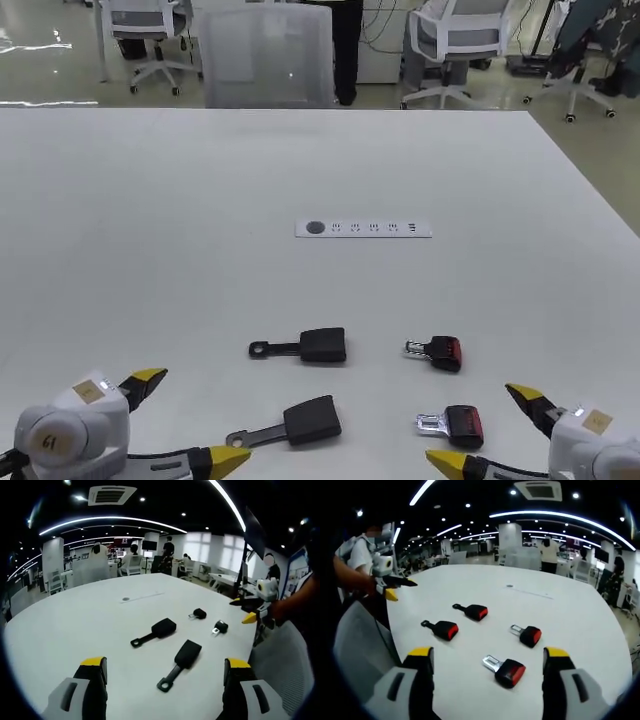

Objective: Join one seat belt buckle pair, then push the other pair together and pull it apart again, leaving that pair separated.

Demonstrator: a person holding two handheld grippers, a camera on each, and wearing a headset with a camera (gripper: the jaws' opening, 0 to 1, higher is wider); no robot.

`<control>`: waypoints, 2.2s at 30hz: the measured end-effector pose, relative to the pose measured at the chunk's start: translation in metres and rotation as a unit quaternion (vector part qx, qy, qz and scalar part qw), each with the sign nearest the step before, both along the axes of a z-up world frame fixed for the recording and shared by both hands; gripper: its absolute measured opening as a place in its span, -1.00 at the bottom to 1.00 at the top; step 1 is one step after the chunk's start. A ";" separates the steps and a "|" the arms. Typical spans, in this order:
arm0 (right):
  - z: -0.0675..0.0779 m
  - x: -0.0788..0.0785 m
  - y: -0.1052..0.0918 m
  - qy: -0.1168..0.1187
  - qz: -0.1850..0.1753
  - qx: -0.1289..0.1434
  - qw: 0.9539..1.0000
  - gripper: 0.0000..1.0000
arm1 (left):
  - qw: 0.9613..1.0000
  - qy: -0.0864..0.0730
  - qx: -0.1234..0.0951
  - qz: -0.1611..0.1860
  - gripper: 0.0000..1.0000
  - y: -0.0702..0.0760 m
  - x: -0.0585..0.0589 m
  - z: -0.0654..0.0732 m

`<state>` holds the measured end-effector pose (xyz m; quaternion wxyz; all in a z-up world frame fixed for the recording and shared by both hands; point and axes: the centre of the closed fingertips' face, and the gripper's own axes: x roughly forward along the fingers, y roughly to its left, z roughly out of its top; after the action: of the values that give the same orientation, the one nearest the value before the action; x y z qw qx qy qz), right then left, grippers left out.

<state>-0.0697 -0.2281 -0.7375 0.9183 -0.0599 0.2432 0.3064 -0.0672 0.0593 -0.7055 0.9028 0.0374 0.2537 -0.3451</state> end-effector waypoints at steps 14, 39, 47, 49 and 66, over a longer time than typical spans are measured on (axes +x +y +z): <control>-0.015 0.009 0.001 0.020 0.020 -0.001 1.000 0.81 | 1.000 0.011 0.001 -0.014 0.96 -0.010 0.013 -0.014; -0.045 0.024 0.000 0.060 0.080 -0.019 0.995 0.75 | 0.998 0.030 0.015 -0.060 0.90 -0.036 0.032 -0.039; -0.054 0.028 -0.001 0.070 0.113 -0.027 0.991 0.69 | 0.994 0.038 0.035 -0.092 0.86 -0.049 0.035 -0.050; -0.057 0.028 -0.002 0.074 0.120 -0.029 0.990 0.66 | 0.994 0.041 0.038 -0.098 0.85 -0.052 0.035 -0.053; -0.072 0.039 -0.001 0.090 0.220 -0.062 0.969 0.55 | 0.977 0.053 0.087 -0.189 0.70 -0.073 0.041 -0.087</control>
<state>-0.0304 -0.2291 -0.8097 0.7972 -0.1406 0.3239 0.4897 -0.0266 -0.0134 -0.7923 0.8000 0.1448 0.3186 -0.4874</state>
